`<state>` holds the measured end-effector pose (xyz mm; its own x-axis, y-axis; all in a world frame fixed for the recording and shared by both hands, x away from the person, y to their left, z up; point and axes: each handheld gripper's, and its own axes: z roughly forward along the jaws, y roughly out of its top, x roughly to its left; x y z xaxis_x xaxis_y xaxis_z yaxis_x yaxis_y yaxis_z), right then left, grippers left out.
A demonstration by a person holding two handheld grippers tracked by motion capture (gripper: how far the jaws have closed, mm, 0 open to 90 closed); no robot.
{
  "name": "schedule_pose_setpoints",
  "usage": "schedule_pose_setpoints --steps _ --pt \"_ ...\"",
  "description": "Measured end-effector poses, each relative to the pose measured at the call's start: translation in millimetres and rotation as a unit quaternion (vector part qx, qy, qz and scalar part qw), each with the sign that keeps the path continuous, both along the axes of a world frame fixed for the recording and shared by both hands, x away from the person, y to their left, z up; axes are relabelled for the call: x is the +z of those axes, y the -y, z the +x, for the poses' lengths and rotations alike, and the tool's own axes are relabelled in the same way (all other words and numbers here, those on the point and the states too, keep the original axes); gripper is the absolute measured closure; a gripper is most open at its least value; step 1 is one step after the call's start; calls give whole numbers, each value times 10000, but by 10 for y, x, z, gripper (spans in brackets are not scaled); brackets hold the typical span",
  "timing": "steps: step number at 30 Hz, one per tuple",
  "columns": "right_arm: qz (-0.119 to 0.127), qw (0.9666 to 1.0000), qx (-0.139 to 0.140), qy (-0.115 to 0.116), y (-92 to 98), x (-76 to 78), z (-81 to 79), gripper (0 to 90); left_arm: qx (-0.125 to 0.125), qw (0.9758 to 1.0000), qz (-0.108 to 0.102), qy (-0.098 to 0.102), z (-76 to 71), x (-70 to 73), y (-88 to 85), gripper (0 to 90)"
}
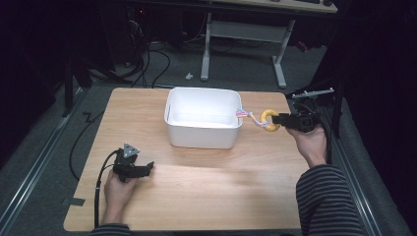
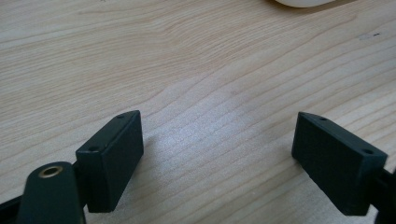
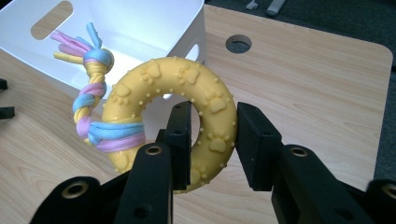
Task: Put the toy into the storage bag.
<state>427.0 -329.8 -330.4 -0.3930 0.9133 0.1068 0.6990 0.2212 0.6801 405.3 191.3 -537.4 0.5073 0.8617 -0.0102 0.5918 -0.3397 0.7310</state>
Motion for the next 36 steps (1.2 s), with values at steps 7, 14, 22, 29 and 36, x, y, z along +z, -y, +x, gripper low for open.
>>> schedule_pose_setpoints --steps 7,14,22,29,36 --pt "-32 10000 41 -1 -77 23 73 679 0 10000 0 0 0 0 0 168" --pt "-25 10000 79 14 -176 74 164 679 1 10000 0 0 0 0 0 168" --pt "-7 9999 129 58 -295 123 257 679 1 10000 0 0 0 0 0 168" --pt "-15 9998 171 32 -410 143 332 679 1 10000 -1 0 0 0 0 168" --pt "-40 9998 211 46 -507 167 393 679 1 10000 1 0 0 0 0 168"
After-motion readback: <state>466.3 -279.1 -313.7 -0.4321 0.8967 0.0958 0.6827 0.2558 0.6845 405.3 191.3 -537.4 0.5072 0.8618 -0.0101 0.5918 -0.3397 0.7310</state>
